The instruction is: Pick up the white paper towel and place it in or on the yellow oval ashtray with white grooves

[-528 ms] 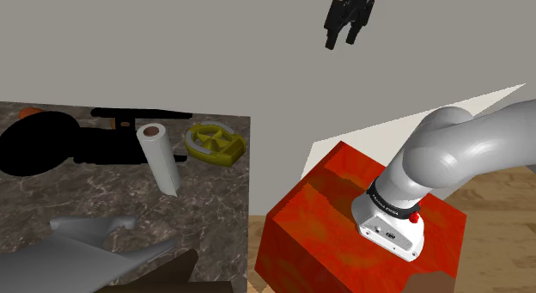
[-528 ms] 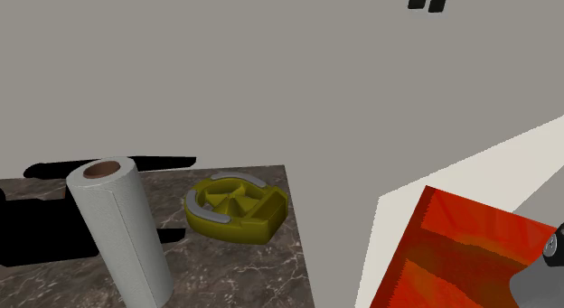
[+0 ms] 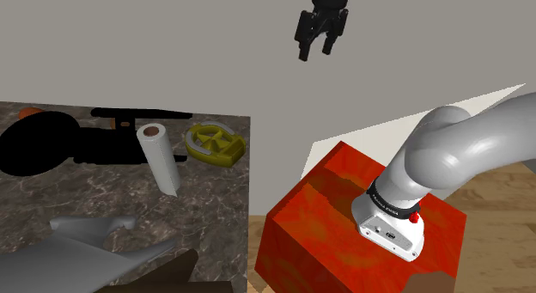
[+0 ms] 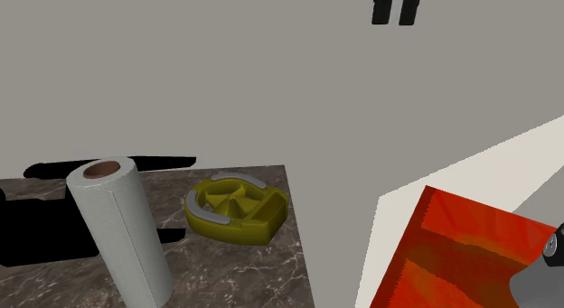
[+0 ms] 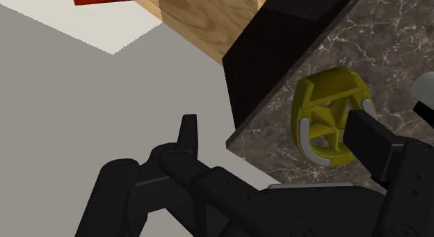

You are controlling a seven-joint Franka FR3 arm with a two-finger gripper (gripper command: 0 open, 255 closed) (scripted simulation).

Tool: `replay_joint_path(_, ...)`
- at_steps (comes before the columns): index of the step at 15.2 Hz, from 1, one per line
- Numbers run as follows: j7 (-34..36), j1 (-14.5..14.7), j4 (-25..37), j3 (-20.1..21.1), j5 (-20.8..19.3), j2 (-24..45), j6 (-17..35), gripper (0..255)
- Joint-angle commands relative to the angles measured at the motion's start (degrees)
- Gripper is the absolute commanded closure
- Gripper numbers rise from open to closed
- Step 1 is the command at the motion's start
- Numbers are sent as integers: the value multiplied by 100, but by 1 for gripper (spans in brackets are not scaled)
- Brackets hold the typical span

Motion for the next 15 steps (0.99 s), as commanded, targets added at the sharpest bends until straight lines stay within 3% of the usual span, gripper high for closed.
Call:
replay_joint_path(1,264,86,70,229,127,190,110,0)
replay_joint_path(8,1149,325,456,1000,416,1079,585,0)
replay_joint_path(15,2074,491,1171,1725,400,2230,981,0)
